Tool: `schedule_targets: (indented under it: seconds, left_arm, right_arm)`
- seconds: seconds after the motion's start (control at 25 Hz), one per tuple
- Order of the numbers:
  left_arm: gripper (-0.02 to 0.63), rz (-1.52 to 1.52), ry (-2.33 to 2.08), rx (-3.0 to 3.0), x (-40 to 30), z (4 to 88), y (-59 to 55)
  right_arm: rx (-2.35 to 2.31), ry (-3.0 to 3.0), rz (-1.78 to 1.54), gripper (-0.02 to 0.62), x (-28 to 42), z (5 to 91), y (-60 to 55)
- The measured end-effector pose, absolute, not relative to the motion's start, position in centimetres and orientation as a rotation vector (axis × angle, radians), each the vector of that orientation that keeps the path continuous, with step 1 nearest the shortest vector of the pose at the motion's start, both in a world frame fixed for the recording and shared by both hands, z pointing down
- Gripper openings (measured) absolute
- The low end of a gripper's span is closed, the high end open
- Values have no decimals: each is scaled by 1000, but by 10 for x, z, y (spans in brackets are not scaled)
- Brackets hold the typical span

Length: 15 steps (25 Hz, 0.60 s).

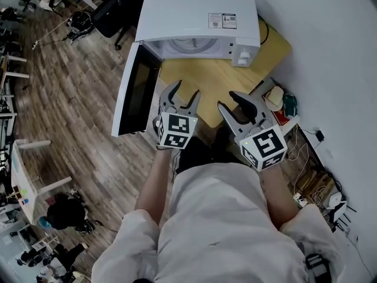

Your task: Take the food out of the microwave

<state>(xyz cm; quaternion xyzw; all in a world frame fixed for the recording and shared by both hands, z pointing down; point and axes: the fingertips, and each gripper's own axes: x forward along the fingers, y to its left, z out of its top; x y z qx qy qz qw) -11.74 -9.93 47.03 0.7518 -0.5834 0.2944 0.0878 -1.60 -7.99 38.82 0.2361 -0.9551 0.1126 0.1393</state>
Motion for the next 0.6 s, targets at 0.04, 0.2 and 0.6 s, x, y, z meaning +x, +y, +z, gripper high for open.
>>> schedule_targets:
  seconds: [0.04, 0.2, 0.6]
  left_arm:
    - [232, 891, -1743, 2236, -121, 471, -103]
    - [235, 955, -1748, 2237, -133, 477, -118]
    - [238, 1239, -1765, 2284, -162, 506, -167]
  right_arm:
    - [680, -2759, 331, 149, -17, 389, -81]
    - [671, -2754, 350, 149, -21, 392, -83]
    - [752, -2729, 367, 149, -32, 391, -101]
